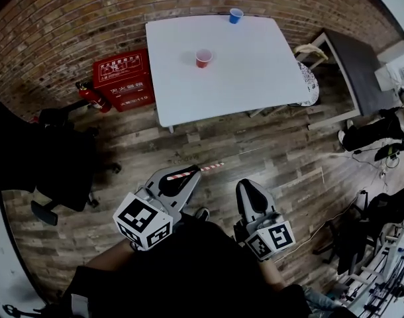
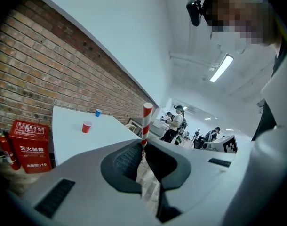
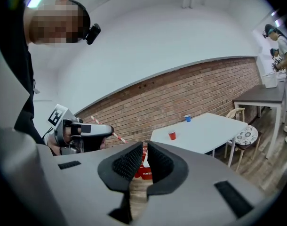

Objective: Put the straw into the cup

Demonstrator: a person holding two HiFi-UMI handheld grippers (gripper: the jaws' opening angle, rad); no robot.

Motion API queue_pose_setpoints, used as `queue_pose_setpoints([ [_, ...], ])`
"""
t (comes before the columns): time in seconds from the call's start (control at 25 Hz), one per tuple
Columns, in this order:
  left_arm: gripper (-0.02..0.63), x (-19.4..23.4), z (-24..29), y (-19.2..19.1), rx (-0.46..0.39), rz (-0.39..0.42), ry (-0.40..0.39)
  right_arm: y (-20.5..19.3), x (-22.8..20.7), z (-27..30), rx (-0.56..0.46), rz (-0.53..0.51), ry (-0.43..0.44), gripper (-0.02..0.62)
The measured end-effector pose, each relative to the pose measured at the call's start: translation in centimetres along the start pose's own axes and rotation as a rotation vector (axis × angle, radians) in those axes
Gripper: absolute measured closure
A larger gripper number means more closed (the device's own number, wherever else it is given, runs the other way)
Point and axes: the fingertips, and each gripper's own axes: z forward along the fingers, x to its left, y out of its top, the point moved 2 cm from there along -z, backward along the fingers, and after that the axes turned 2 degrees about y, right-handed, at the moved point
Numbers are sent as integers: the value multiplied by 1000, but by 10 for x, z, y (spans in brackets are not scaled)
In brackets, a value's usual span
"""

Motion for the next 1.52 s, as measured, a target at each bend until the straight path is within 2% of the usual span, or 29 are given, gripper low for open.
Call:
queue_pose_setpoints([
  [0.36,568,59,13,17,12,-62,-69,3,6,44,33,-12,-97,543],
  [0.76,568,81,50,19,45,-88,-80,3,-25,58,36,34,-139,543],
  [1.12,568,70,108,44,21,-54,14,35,-91,80,16,41,-23,543],
  [1.52,568,48,203,65,-25,-55,136,78,-198,90,29,49,88,543],
])
